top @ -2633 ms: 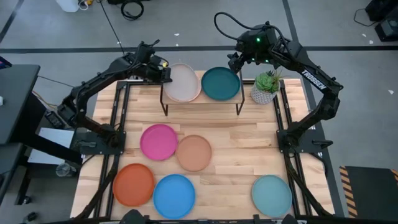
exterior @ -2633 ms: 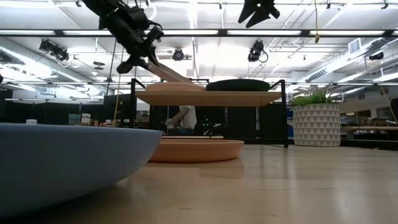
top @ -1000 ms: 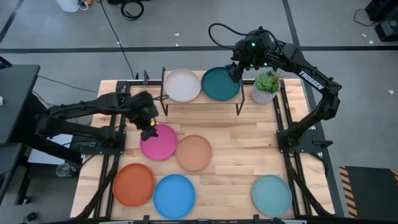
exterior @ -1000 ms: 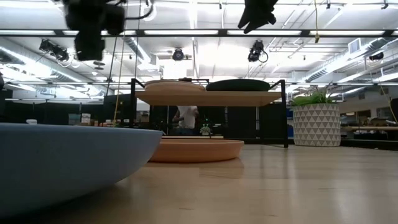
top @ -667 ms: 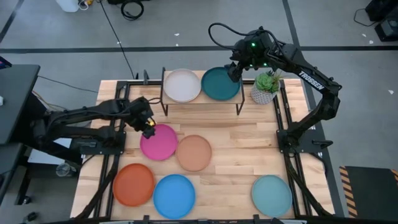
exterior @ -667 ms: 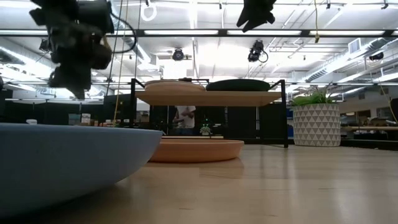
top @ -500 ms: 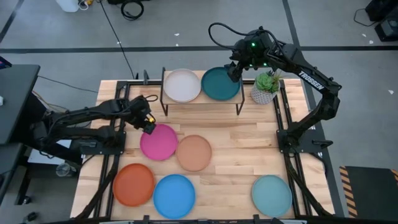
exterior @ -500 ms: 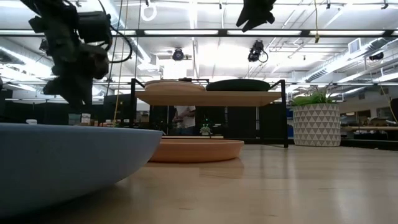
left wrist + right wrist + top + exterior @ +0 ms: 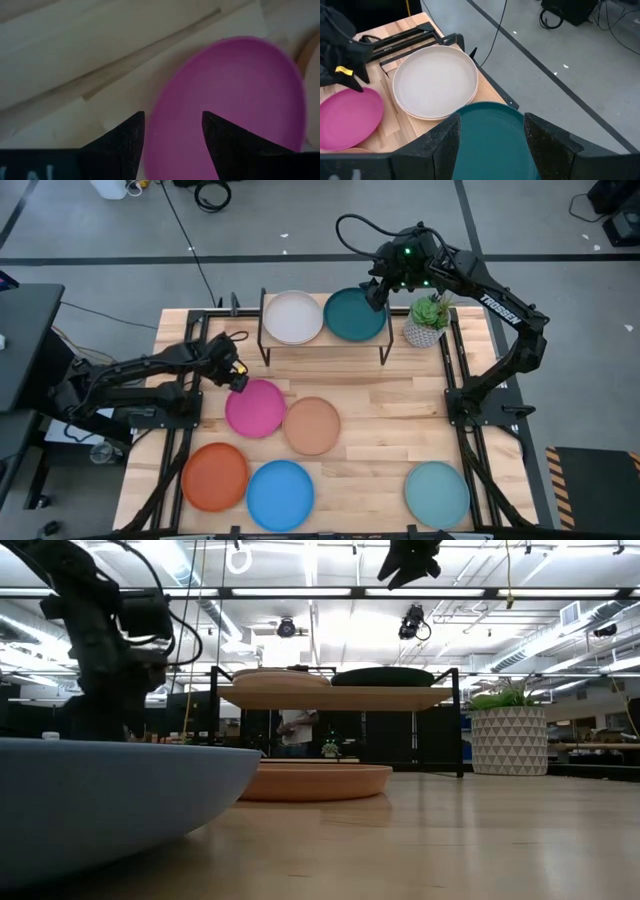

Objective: Place and stack plates onto a shelf
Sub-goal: Stack the pink plate on top of the dark blue plate on the shelf

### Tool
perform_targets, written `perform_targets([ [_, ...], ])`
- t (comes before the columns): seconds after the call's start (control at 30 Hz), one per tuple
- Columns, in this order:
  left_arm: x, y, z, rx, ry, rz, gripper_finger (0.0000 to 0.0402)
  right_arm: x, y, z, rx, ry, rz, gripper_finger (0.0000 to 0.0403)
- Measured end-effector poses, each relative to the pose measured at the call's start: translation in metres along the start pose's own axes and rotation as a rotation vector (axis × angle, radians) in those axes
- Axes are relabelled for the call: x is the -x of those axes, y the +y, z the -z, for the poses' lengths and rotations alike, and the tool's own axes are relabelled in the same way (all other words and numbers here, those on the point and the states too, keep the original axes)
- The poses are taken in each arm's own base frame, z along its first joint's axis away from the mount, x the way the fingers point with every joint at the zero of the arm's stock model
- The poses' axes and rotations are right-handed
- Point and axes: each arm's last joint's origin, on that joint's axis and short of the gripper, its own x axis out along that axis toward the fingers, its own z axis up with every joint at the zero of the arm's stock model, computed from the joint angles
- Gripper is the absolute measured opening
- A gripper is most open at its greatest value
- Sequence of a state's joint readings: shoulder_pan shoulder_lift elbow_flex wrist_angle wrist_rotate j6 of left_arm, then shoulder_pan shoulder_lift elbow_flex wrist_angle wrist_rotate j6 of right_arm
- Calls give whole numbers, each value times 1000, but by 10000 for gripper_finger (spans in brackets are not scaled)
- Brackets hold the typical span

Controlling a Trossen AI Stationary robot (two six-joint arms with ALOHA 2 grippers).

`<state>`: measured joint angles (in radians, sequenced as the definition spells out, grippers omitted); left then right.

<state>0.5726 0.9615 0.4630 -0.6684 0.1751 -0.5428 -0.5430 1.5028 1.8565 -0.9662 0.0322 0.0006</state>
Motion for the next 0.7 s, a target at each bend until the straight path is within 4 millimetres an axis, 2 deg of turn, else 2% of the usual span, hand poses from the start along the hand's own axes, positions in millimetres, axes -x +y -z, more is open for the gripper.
perform_targets([
  [0.33,-13,7,12,1,32,-20,202,0,0,0,0,-3,0,224],
  [0.6,-19,12,19,37,67,-14,165,0,0,-3,-1,-28,0,224],
  [0.7,-19,12,18,38,65,-13,139,0,0,-3,-2,-31,0,224],
])
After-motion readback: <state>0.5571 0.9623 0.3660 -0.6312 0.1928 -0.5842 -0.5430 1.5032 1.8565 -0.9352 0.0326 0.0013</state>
